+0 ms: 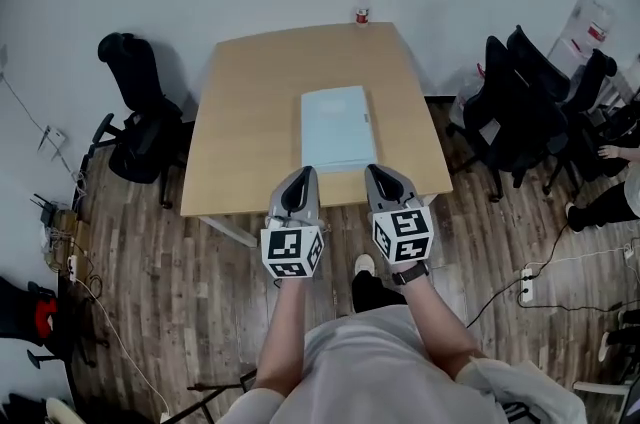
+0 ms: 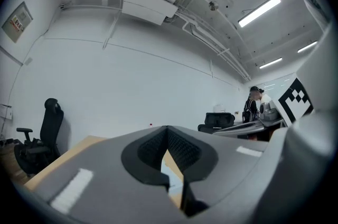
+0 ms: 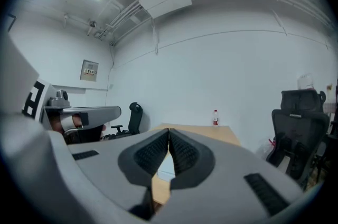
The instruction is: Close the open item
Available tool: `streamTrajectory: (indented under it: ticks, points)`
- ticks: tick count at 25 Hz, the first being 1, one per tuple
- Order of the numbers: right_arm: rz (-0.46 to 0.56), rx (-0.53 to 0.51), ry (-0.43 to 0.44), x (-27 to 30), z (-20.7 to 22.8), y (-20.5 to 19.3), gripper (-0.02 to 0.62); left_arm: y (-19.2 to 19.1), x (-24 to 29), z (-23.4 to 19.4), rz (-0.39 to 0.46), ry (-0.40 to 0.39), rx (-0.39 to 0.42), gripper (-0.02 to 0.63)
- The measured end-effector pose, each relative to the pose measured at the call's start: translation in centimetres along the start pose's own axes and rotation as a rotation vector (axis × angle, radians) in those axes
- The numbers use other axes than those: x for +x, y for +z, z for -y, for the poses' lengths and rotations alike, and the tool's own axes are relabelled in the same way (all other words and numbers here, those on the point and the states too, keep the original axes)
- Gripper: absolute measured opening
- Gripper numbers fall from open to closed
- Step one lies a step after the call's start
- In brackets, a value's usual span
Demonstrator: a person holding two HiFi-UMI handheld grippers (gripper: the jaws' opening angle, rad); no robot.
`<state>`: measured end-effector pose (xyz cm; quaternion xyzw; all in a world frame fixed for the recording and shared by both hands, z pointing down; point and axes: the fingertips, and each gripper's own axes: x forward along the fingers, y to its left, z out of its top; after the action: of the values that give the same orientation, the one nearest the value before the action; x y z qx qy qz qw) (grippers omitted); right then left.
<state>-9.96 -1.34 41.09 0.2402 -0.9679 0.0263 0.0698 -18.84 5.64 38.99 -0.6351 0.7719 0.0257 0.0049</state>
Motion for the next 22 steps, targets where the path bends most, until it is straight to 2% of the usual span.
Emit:
streamTrajectory:
  ticks: [7,11,18,22]
  points:
    - [0.048,0.03,0.001,9.2,6.5,2.6,0.014,1.2,11.9,-2.0,0.006,-0.059,0.036,0.008]
    - [0.056,0.036,-0.01,12.7,10.3,3.2,0.014,0.5,17.0,-2.9,-0.012,-0.07,0.057,0.009]
    - [-0.029,0.093,-0.029,17.3,13.8,-0.2,0.014,-4.1,23.7,-4.2,-0.114,-0.114,0.032,0.008]
    - [-0.095,0.114,-0.058,20.1,14.6,-2.7,0.014,-6.0,27.4,-5.4,-0.171,-0.164,0.067,0.009]
